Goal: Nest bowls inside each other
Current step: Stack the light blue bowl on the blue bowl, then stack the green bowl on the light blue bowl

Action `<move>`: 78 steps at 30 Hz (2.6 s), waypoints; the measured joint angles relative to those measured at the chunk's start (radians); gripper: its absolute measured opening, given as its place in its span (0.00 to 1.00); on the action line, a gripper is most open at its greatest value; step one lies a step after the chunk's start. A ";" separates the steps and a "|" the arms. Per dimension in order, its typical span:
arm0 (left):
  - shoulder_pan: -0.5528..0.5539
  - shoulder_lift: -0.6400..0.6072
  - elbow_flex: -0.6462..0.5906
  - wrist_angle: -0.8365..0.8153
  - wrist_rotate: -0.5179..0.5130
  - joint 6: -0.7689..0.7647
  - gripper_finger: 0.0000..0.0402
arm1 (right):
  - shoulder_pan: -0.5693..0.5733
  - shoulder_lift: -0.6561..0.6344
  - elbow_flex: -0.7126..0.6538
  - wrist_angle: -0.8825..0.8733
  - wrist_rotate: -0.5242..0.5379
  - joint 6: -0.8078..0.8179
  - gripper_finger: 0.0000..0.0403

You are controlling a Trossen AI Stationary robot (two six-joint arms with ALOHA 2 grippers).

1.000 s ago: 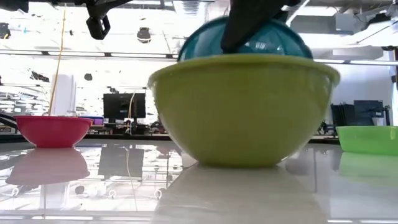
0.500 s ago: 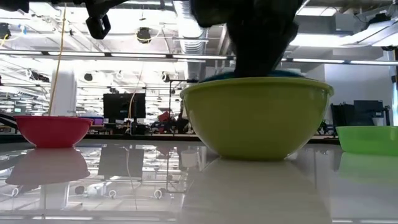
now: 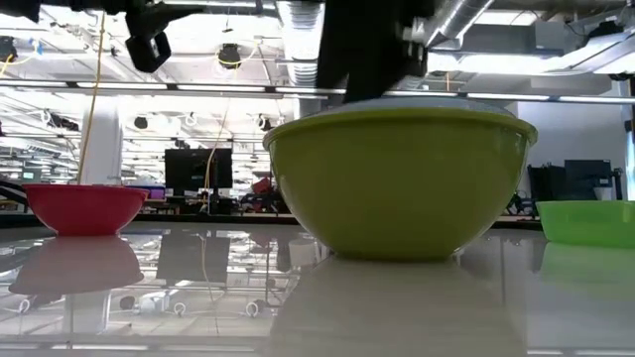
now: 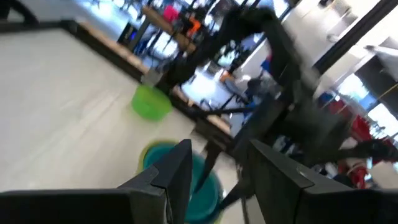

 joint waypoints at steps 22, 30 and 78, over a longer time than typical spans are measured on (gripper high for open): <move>-0.062 0.000 0.000 -0.136 -0.057 0.024 0.35 | 0.122 -0.557 -0.411 -0.491 0.044 0.519 0.54; -0.062 0.000 0.000 -0.136 -0.056 0.045 0.35 | 0.068 -0.822 -0.770 -0.316 -0.029 0.525 0.54; -0.062 0.010 0.000 -0.063 -0.232 -0.109 0.35 | -0.296 -1.046 -1.109 0.763 -0.193 0.054 0.06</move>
